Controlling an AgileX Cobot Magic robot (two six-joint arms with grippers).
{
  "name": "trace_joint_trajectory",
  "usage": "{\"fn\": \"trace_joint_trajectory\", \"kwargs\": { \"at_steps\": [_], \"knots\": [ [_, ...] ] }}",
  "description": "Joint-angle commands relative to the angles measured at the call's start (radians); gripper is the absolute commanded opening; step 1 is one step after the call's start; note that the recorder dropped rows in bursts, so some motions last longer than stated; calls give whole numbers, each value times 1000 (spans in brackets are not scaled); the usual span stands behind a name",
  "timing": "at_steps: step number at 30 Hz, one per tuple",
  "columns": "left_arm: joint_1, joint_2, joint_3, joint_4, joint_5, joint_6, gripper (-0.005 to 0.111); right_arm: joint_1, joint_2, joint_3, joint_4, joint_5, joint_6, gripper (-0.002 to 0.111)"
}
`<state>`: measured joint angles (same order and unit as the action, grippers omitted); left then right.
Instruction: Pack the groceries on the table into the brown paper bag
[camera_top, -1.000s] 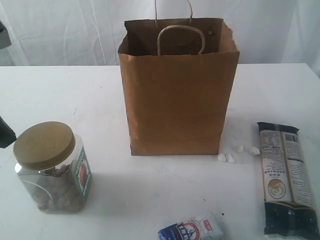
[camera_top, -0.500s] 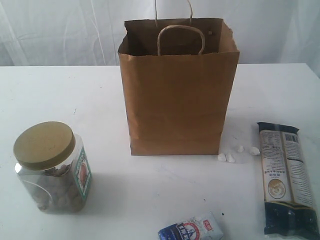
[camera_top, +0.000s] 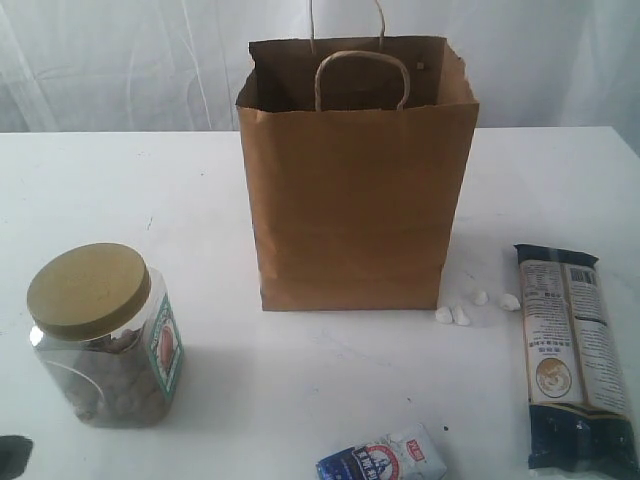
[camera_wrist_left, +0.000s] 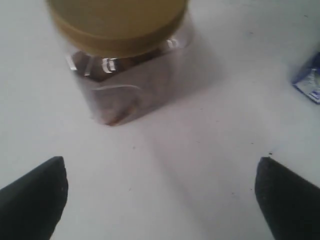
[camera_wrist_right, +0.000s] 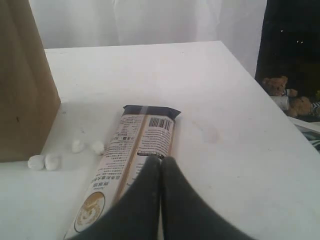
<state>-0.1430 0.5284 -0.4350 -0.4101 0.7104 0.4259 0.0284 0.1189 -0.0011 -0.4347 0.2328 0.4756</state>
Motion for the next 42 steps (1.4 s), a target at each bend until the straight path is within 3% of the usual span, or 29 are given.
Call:
{"fn": "trace_joint_trajectory", "kwargs": {
  "at_steps": [1,6,12,18,23,29,34,40,42],
  "knots": [
    [1,82,32,-145,-73,208,105,-9,2,1,-12,-1,-3,0],
    [1,227,44,-300,-203,347,105,-9,2,1,-12,-1,-3,0],
    [1,403,37,-586,-138,651,105,-9,2,1,-12,-1,-3,0],
    [1,515,-6,-870,-192,1024,105,-9,2,1,-12,-1,-3,0],
    [1,622,-43,-1082,-77,1213,105,-9,2,1,-12,-1,-3,0],
    [1,651,-94,-1099,0,1248,105,-9,2,1,-12,-1,-3,0],
    [1,538,-148,-1058,151,1245,105,-9,2,1,-12,-1,-3,0],
    [1,352,-155,-792,97,1249,105,-9,2,1,-12,-1,-3,0],
    [1,321,-126,-758,-3,1238,105,-9,2,1,-12,-1,-3,0]
  ]
}}
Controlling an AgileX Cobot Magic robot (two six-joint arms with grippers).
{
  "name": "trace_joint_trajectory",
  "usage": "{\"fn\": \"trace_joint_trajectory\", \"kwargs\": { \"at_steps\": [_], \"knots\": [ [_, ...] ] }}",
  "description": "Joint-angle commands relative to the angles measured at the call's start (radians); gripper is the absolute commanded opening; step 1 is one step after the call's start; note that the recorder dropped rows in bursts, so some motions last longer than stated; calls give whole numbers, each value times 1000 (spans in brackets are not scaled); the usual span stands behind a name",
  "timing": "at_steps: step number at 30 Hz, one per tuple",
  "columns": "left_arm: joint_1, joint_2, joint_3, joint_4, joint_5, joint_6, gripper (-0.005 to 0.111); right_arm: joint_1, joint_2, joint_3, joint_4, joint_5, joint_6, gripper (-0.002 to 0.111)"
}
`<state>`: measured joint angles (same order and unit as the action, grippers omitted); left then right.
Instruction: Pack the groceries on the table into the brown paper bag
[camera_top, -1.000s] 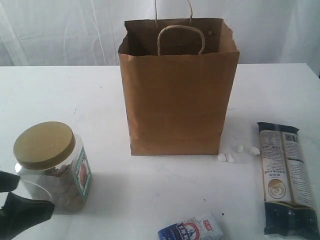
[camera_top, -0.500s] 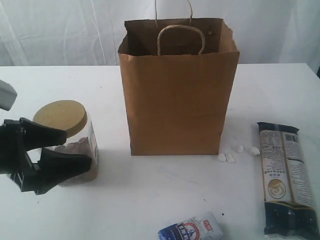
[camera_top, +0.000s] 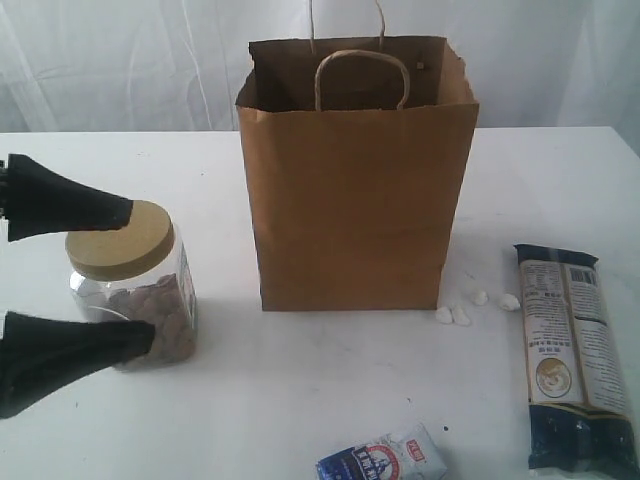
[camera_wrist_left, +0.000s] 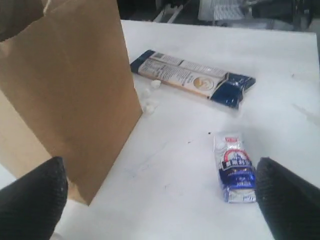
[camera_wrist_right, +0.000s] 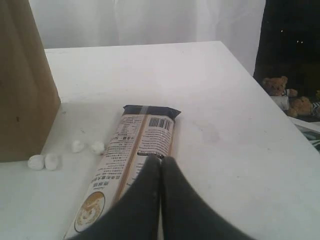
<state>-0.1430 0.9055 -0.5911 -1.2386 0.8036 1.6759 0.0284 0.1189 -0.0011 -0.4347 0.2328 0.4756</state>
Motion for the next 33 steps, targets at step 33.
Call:
{"fn": "trace_joint_trajectory", "kwargs": {
  "at_steps": [33],
  "knots": [
    [2,47,292,1726,-1171,-2238,105,-9,2,1,-12,-1,-3,0]
  ]
}}
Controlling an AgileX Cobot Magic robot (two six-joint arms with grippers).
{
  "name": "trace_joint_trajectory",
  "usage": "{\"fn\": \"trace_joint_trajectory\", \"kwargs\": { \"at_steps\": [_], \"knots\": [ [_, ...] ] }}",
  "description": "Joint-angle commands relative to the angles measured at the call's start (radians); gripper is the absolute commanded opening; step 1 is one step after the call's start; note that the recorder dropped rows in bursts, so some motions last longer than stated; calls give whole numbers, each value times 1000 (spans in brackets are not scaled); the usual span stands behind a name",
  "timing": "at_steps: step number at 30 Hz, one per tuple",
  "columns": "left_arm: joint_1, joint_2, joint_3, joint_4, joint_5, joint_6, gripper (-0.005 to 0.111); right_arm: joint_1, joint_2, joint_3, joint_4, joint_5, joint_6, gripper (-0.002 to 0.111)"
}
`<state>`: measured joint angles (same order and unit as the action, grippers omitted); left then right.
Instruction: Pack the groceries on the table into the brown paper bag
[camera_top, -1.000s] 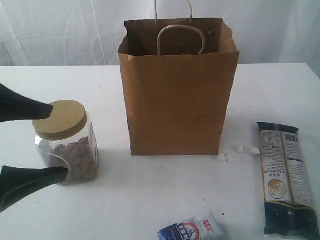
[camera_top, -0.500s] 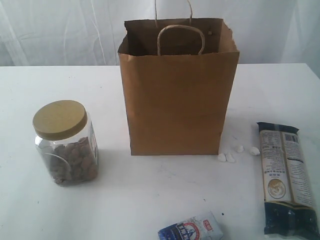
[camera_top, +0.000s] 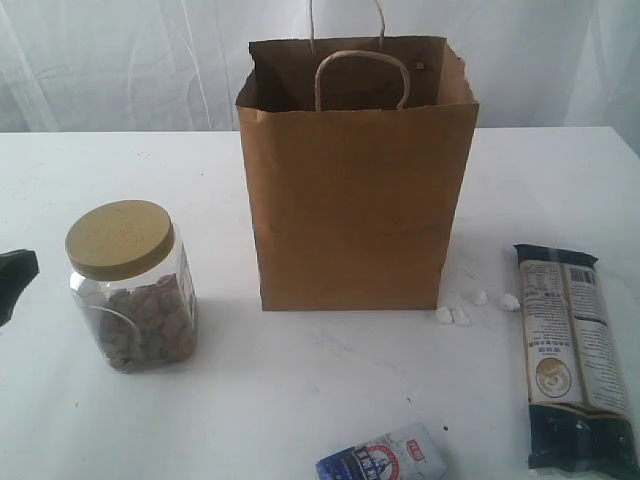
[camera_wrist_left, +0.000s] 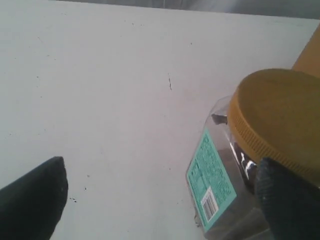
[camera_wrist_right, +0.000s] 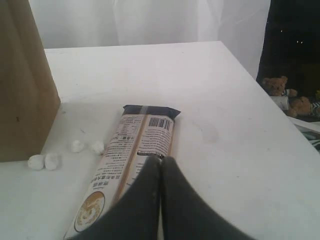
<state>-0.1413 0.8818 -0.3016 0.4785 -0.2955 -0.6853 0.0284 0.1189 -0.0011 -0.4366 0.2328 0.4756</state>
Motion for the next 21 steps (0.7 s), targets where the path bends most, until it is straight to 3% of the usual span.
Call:
{"fn": "trace_joint_trajectory", "kwargs": {
  "at_steps": [1,5,7,9,12,15,21],
  "knots": [
    [5,92,3,1,-100,185,105,-9,2,1,-10,-1,-3,0],
    [63,184,3,2,-175,231,103,-9,2,1,-10,-1,-3,0],
    [92,223,3,80,-216,214,93,-9,2,1,-10,-1,-3,0],
    [110,252,3,248,-268,169,75,-9,2,1,-10,-1,-3,0],
    [118,265,3,521,-317,4,36,-9,2,1,-10,-1,-3,0],
    [118,265,3,608,-322,-62,0,-9,2,1,-10,-1,-3,0],
    [118,265,3,608,-343,-52,2,-9,2,1,-10,-1,-3,0]
  ]
}}
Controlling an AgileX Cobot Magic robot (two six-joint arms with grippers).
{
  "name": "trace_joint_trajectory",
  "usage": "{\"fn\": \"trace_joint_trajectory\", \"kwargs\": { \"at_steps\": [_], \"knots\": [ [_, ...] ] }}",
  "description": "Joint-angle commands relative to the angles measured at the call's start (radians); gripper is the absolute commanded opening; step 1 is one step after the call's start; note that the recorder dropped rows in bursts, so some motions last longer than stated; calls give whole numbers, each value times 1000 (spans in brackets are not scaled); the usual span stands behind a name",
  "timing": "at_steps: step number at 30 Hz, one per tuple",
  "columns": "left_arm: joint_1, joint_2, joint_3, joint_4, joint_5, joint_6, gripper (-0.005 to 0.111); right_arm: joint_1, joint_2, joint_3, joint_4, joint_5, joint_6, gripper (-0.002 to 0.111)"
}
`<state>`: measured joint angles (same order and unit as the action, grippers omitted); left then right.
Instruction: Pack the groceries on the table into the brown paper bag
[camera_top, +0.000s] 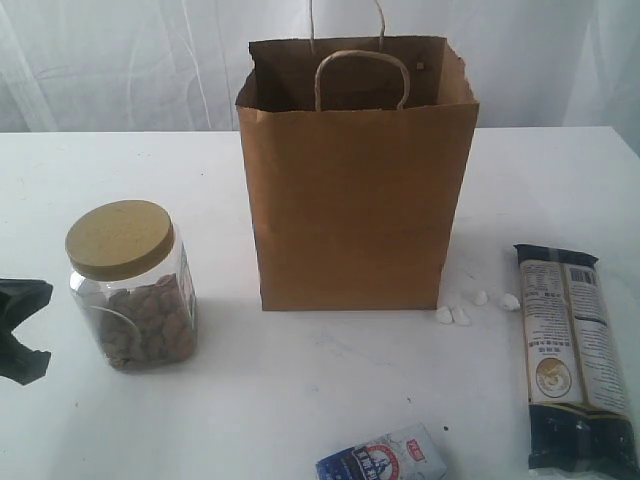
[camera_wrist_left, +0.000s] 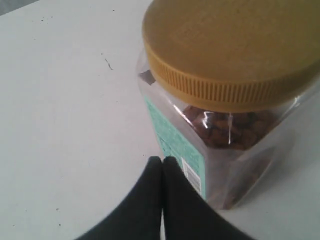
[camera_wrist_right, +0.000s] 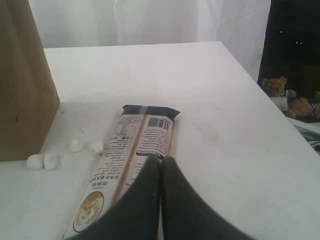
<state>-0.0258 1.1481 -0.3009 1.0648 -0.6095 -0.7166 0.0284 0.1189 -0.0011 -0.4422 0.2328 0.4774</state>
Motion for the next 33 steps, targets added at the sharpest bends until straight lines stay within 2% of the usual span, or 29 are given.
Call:
{"fn": "trace_joint_trajectory", "kwargs": {
  "at_steps": [1,3,5,7,11,14,16,20,22,23,24,25,26,27,28,30,33],
  "knots": [
    [3,-1,2,22,-46,-22,2,-9,2,1,-5,-1,-5,0],
    [3,-1,2,33,-91,-110,2,-9,2,1,-5,-1,-5,0],
    [3,3,2,92,-204,-263,2,-9,2,1,-5,-1,-5,0],
    [1,10,2,210,-309,-333,0,-9,2,1,-5,-1,-5,0],
    [-8,26,2,468,-389,-369,0,-9,2,1,-5,-1,-5,0],
    [-48,39,2,450,-438,-364,0,-9,2,1,-5,-1,-5,0],
    [-71,45,2,407,-426,-355,0,-9,2,1,-5,-1,-5,0],
    [-132,96,0,335,-278,-267,0,-9,2,1,-5,-1,-5,0],
    [-263,187,-21,296,-165,-123,0,-9,2,1,-5,-1,-5,0],
    [-300,210,-28,252,-133,-58,0,-9,2,1,-5,-1,-5,0],
    [-363,252,-47,125,-76,97,0,-9,2,1,-5,-1,-5,0],
    [-392,270,-62,42,-43,191,0,-9,2,1,-5,-1,-5,0],
    [-438,300,-92,-137,20,354,0,-9,2,1,-5,-1,-5,0],
    [-456,315,-109,-234,47,448,0,-9,2,1,-5,-1,-5,0],
    [-472,342,-136,-396,68,577,0,-9,2,1,-5,-1,-5,0],
    [-475,383,-174,-532,39,687,0,-9,2,1,-5,-1,-5,0],
    [-475,441,-237,-536,-108,664,0,-9,2,1,-5,-1,-5,0]
  ]
}}
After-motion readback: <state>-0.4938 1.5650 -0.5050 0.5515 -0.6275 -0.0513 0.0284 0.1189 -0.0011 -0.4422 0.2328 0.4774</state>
